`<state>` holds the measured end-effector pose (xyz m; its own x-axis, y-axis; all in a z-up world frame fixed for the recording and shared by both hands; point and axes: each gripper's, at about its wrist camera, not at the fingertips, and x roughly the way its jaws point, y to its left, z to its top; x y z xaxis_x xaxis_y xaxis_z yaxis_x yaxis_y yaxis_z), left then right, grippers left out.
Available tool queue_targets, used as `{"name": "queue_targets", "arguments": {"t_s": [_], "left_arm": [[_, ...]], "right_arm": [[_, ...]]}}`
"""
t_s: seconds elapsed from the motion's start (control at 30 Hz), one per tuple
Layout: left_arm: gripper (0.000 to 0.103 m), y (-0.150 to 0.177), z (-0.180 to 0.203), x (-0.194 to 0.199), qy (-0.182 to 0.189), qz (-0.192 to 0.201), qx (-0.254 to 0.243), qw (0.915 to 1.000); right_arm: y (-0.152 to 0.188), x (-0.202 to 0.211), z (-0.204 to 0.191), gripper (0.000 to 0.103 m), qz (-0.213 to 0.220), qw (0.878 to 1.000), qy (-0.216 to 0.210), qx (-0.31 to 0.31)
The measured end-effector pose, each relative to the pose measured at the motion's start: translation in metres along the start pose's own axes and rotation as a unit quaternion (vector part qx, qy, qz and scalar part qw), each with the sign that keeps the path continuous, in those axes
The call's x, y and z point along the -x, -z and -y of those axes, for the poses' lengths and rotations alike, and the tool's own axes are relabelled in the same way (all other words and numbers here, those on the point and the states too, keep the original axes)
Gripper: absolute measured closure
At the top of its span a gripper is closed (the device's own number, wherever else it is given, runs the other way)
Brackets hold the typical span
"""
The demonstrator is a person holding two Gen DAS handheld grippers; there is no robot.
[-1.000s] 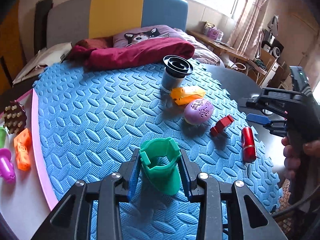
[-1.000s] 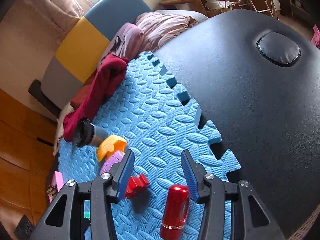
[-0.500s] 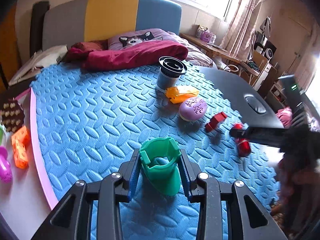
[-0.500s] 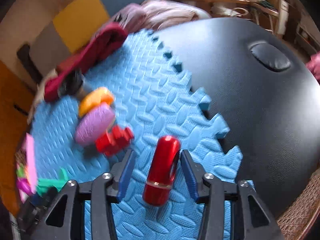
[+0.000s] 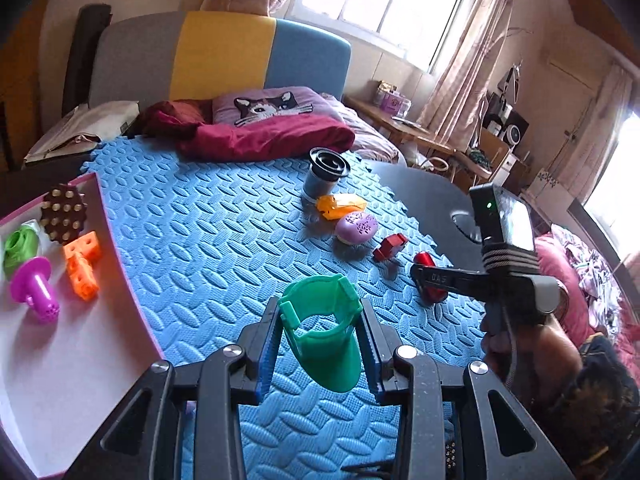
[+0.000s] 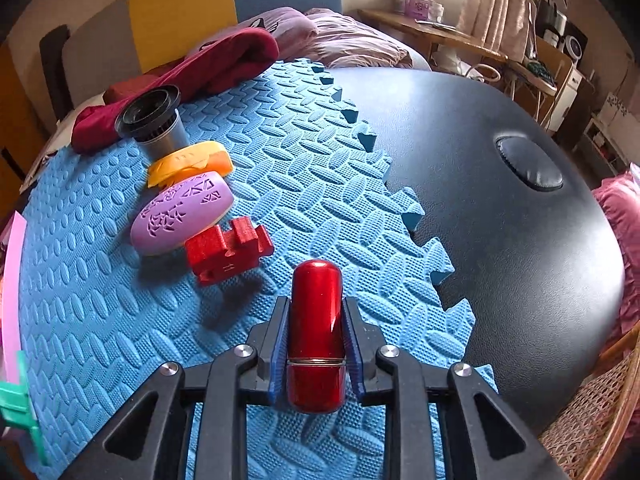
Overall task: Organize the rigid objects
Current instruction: 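Carry green cup toward tray with left tool while right tool grasps red lipstick tube, then set the green cup upright in the tray and open the left tool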
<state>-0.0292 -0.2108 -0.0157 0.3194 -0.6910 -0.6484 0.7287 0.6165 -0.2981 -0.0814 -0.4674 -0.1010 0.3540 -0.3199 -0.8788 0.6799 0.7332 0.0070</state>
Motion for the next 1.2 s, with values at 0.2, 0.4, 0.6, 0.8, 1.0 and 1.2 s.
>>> {"name": "queue_targets", "arguments": {"t_s": [0.2, 0.4, 0.6, 0.8, 1.0, 1.2], "left_arm": [[0.066, -0.002, -0.044, 0.040, -0.023, 0.032, 0.055, 0.9977], [0.066, 0.008, -0.119, 0.063, -0.076, 0.040, 0.149, 0.9851], [0.066, 0.027, -0.152, 0.059, -0.092, 0.024, 0.194, 0.9763], [0.066, 0.014, -0.147, 0.036, -0.073, 0.018, 0.201, 0.9767], [0.066, -0.001, -0.157, 0.000, -0.090, -0.006, 0.200, 0.9756], [0.036, -0.003, -0.153, -0.012, -0.106, -0.014, 0.175, 0.9788]], "right_arm": [[0.001, 0.000, -0.004, 0.078, 0.008, 1.000, 0.010, 0.016], [0.004, 0.001, -0.007, 0.078, 0.013, 0.999, 0.017, 0.027], [0.005, 0.001, -0.010, 0.078, 0.017, 0.999, 0.025, 0.039], [0.005, 0.001, -0.010, 0.078, 0.019, 0.999, 0.026, 0.041], [0.005, 0.001, -0.010, 0.078, 0.019, 0.999, 0.025, 0.041], [0.005, 0.001, -0.010, 0.078, 0.020, 0.999, 0.022, 0.040]]}}
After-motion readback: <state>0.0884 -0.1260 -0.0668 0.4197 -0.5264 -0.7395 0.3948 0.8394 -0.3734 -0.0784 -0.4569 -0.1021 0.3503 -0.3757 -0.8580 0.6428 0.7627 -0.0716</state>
